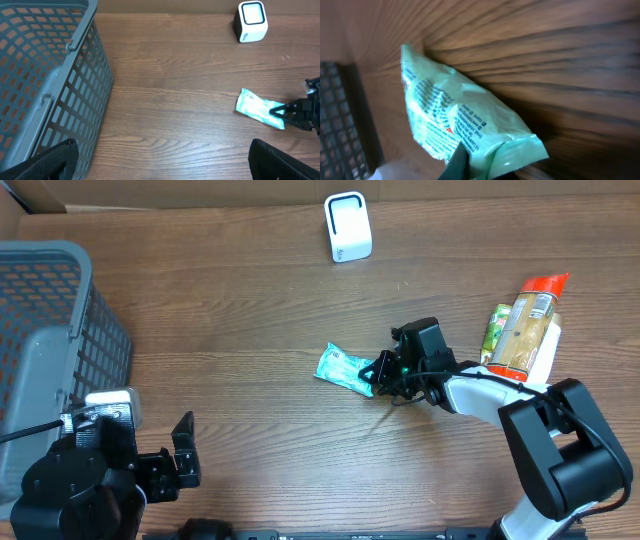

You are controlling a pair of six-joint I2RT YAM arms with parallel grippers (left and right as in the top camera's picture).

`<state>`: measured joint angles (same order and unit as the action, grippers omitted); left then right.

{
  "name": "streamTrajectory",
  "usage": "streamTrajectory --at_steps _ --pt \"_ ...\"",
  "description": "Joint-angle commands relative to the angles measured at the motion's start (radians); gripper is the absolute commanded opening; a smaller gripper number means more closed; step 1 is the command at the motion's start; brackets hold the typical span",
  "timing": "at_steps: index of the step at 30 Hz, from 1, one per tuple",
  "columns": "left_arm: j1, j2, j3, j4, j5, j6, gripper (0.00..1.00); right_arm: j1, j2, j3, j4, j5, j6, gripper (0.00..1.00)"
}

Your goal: Scan the item barcode

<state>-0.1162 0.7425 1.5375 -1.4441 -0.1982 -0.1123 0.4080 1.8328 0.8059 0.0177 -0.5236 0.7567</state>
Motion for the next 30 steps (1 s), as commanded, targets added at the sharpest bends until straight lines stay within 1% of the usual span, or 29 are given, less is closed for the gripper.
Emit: streamTrajectory --at_steps 1,3,6,8,11,13,16,18,23,27,30 --pt "0.005 0.005 -0.006 0.003 0.008 -0.007 1.0 -0.014 0.005 -0.005 0.064 -0.158 -0.097 0.04" --pt "0.005 0.005 -0.006 0.003 0.008 -0.007 1.0 -0.041 -0.029 0.003 0.069 -0.245 -0.146 0.04" --pt "0.005 0.005 -0.006 0.003 0.008 -0.007 1.0 -0.101 -0.099 0.023 0.043 -0.423 -0.26 0.04" --pt "0.005 0.005 -0.006 0.004 0.008 -0.007 1.0 -0.14 -0.149 0.036 -0.012 -0.459 -0.3 0.04" --pt "0.005 0.005 -0.006 0.003 0.008 -0.007 1.0 -0.196 -0.233 0.06 -0.146 -0.453 -0.389 0.04" --pt "0.005 0.005 -0.006 0.003 0.008 -0.007 1.0 -0.225 -0.294 0.087 -0.281 -0.394 -0.451 0.04" --pt "0.005 0.005 -0.006 0.004 0.008 -0.007 1.0 -0.233 -0.368 0.139 -0.468 -0.296 -0.545 0.04" --pt "0.005 0.005 -0.006 0.003 0.008 -0.007 1.0 -0.233 -0.423 0.203 -0.608 -0.27 -0.631 0.04" --pt "0.005 0.005 -0.006 0.004 0.008 -0.007 1.0 -0.233 -0.481 0.323 -0.794 -0.27 -0.759 0.04" --pt "0.005 0.005 -0.006 0.003 0.008 -0.007 0.99 -0.233 -0.491 0.401 -0.886 -0.278 -0.79 0.04" --pt "0.005 0.005 -0.006 0.004 0.008 -0.007 1.0 -0.232 -0.491 0.42 -0.908 -0.287 -0.792 0.04"
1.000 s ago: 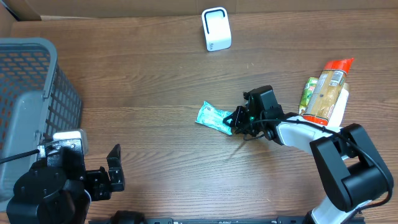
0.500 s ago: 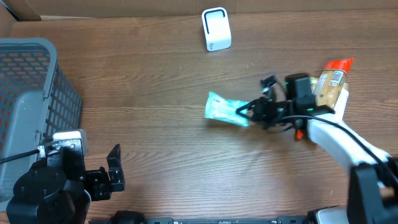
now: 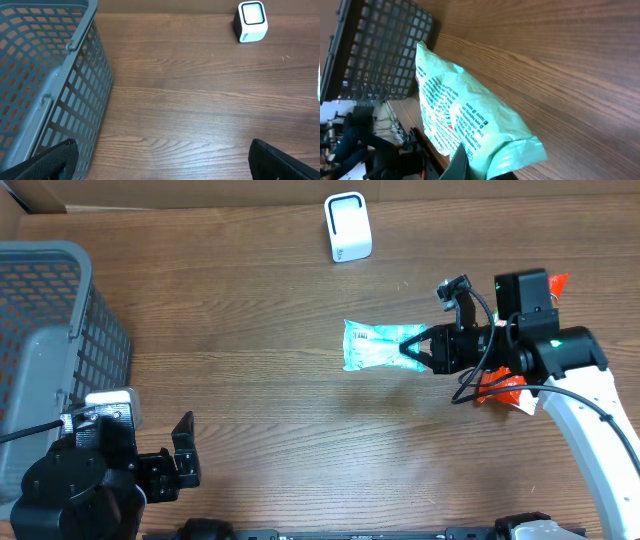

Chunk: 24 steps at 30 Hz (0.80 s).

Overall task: Scan the item barcode
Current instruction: 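Hold the wipes pack up near the right-side pile, turning it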

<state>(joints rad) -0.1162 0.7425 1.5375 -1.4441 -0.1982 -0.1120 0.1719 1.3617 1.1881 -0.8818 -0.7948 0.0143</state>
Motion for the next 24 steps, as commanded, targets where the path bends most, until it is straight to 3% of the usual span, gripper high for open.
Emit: streamTrajectory --at_steps 1,8,24 --pt "0.005 0.005 -0.006 0.004 0.008 -0.008 1.0 0.004 -0.02 0.038 -0.011 -0.021 -0.05 0.04" --pt "0.005 0.005 -0.006 0.004 0.008 -0.008 1.0 0.005 -0.02 0.038 -0.081 -0.014 -0.124 0.04" --pt "0.005 0.005 -0.006 0.003 0.008 -0.007 1.0 0.005 -0.02 0.038 -0.11 0.035 -0.147 0.04"
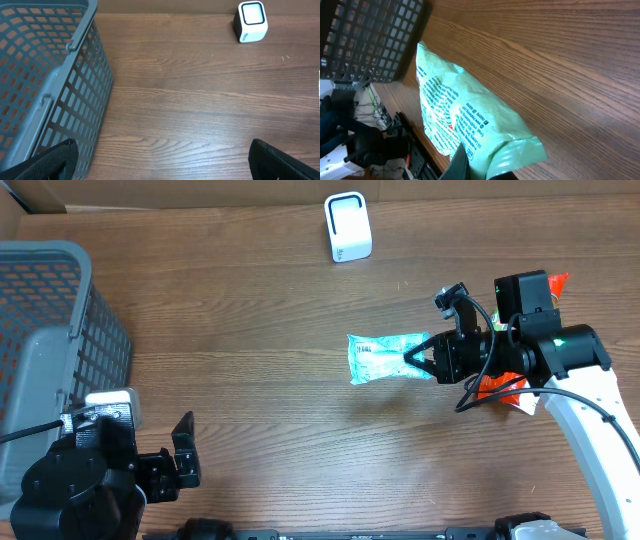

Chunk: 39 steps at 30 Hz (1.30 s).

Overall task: Scan the item barcode
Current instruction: 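Hold the wipes pack up near the right-side pile, turning it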

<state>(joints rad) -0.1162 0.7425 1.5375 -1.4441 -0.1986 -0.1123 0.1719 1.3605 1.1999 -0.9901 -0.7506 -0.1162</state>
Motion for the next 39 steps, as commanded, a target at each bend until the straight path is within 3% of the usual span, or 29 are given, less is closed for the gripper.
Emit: streamTrajectory --at_steps 1,17,39 --pt "0.005 0.005 -0.006 0.003 0.008 -0.007 1.0 0.005 -0.019 0.026 -0.002 -0.009 -0.016 0.04" --pt "0.005 0.005 -0.006 0.003 0.008 -0.007 1.0 0.005 -0.019 0.026 -0.016 -0.006 -0.016 0.04" --pt "0.005 0.005 -0.006 0.003 0.008 -0.007 1.0 0.004 -0.019 0.085 -0.197 0.009 -0.069 0.04"
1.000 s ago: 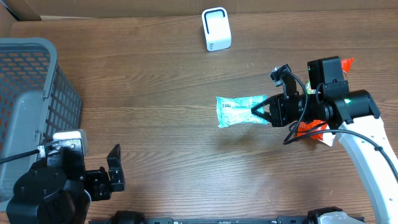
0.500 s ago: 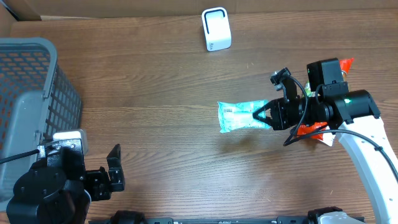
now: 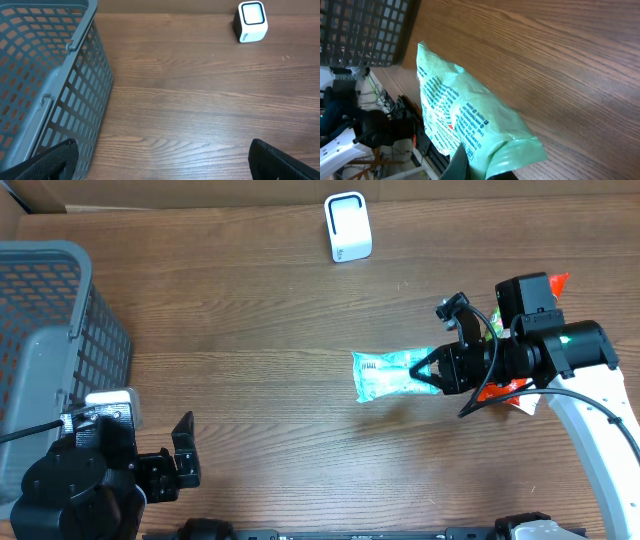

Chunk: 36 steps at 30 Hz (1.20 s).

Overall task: Scan the item barcode
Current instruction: 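Hold the wipes pack up near the right-side pile, turning it, then carry the wipes pack to the white scanner and hold it there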

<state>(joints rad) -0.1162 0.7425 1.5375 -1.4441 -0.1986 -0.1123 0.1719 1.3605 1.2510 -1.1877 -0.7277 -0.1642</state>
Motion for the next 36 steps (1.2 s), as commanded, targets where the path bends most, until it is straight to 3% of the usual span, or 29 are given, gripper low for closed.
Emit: streamTrajectory --at_steps 1,20,25,28,30,34,36 --pt "0.005 0.005 -0.006 0.003 0.008 -0.007 1.0 0.005 -0.019 0.034 -0.001 -0.014 -0.021 0.04" --pt "0.005 0.005 -0.006 0.004 0.008 -0.007 1.0 0.005 -0.019 0.143 -0.094 -0.017 -0.12 0.04" --pt "0.005 0.005 -0.006 0.004 0.008 -0.007 1.0 0.005 -0.019 0.143 -0.016 0.033 -0.074 0.04" --pt "0.005 0.005 -0.006 0.004 0.008 -0.007 1.0 0.043 -0.018 0.143 0.14 0.34 0.152 0.04" --pt "0.005 0.005 -0.006 0.003 0.008 -0.007 1.0 0.146 0.003 0.143 0.263 0.692 0.256 0.04" --pt "0.005 0.005 -0.006 0.003 0.008 -0.007 1.0 0.32 0.107 0.143 0.445 1.153 0.262 0.04" --pt "0.005 0.005 -0.006 0.004 0.008 -0.007 1.0 0.376 0.197 0.143 0.604 1.372 0.179 0.07"
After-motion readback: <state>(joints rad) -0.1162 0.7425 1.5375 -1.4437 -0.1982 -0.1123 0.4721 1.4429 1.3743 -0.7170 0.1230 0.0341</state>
